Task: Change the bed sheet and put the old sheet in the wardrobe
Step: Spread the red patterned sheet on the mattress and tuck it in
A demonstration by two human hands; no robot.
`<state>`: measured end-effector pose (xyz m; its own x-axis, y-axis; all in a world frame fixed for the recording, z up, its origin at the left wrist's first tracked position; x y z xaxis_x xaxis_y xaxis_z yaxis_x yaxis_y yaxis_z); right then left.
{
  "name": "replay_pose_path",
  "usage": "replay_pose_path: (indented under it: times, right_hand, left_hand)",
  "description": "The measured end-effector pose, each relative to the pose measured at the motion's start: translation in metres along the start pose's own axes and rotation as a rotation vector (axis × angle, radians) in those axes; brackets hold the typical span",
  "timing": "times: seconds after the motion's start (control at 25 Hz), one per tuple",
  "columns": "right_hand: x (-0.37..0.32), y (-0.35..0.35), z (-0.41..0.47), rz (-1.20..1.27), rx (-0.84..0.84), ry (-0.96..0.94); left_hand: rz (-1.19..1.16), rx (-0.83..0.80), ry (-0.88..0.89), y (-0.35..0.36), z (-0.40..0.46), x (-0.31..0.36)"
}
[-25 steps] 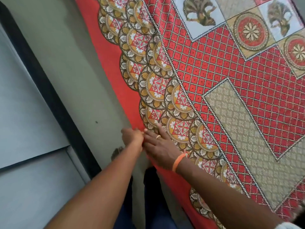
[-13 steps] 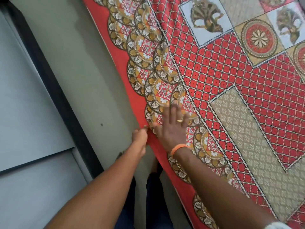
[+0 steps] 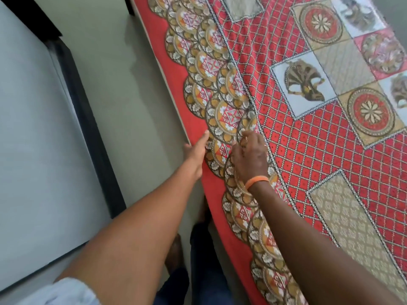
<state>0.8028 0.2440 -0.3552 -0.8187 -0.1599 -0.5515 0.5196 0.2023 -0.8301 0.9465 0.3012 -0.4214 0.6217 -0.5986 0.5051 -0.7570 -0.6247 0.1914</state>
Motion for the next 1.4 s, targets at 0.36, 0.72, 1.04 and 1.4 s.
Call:
replay_pose_path:
  times: [0.36, 0.72, 1.04, 1.4]
  right_hand:
    - [0.013, 0.023, 0.092, -0.122, -0.152, 0.123]
    - [-0.008, 0.044, 0.091, -0.391, -0.443, 0.096]
    - [-0.011, 0.041, 0.164, -0.399, -0.242, 0.359]
    - [-0.158, 0.127, 0.144, -0.295, -0.424, -0.321]
  left_hand:
    - [0.344, 0.263, 0.181, -0.003, 0.02, 0.062]
    - [0.331, 0.422, 0.241, -0.037, 0.04, 0.086]
    - [0.285, 0.329, -0.057, -0.057, 0.083, 0.073]
    - [-0.012, 0.264, -0.067, -0.092, 0.1, 0.169]
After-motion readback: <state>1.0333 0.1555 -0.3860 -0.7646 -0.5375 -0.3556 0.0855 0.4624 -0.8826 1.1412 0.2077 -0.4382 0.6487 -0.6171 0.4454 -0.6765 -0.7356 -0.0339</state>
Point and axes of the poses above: each hand's wrist, its own z-axis towards the middle knuckle, its own y-axis out of the palm, x = y × z, the point moved 4 cm from there along z, towards the middle knuckle, and after that the axes turned 7 degrees about -x, right-handed, at the moved point
